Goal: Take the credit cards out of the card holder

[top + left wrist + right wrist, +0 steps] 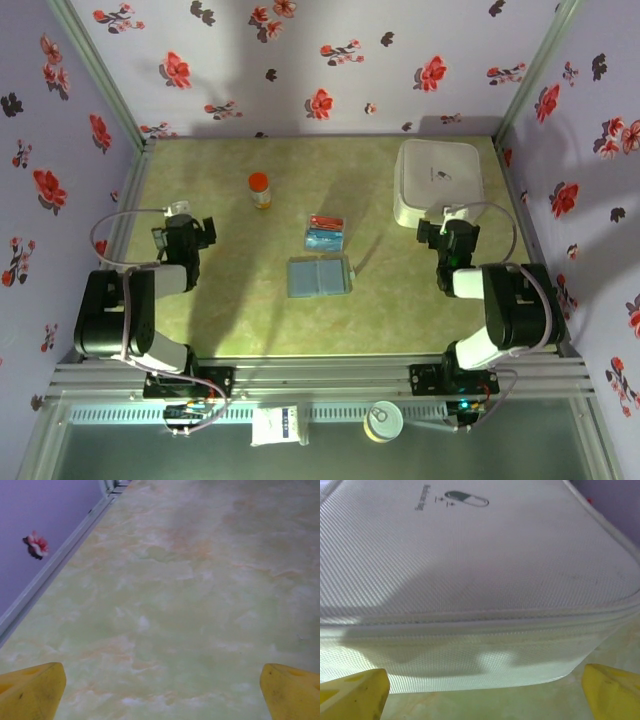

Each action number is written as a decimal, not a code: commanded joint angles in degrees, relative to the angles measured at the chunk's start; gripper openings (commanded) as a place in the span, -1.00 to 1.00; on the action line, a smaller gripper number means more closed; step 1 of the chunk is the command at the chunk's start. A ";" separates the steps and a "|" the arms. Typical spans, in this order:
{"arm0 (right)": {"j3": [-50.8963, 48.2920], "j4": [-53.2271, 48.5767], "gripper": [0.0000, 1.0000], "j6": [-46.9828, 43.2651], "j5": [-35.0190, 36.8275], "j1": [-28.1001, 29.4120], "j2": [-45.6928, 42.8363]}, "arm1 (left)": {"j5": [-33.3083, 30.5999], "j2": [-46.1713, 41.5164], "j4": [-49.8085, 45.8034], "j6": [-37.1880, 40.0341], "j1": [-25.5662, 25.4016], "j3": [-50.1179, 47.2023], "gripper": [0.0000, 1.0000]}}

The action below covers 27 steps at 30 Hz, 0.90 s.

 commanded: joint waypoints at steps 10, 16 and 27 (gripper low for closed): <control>0.48 3.27 0.99 3.73 -1.28 -1.45 0.64 | 9.32 2.51 12.59 3.77 2.02 -3.41 1.00; 0.45 3.29 0.99 3.74 -1.24 -1.45 0.61 | 9.19 2.37 13.28 4.06 1.91 -3.80 0.99; 0.44 3.22 0.99 3.11 -1.87 -1.27 0.79 | 9.19 2.38 13.25 4.01 1.95 -3.78 1.00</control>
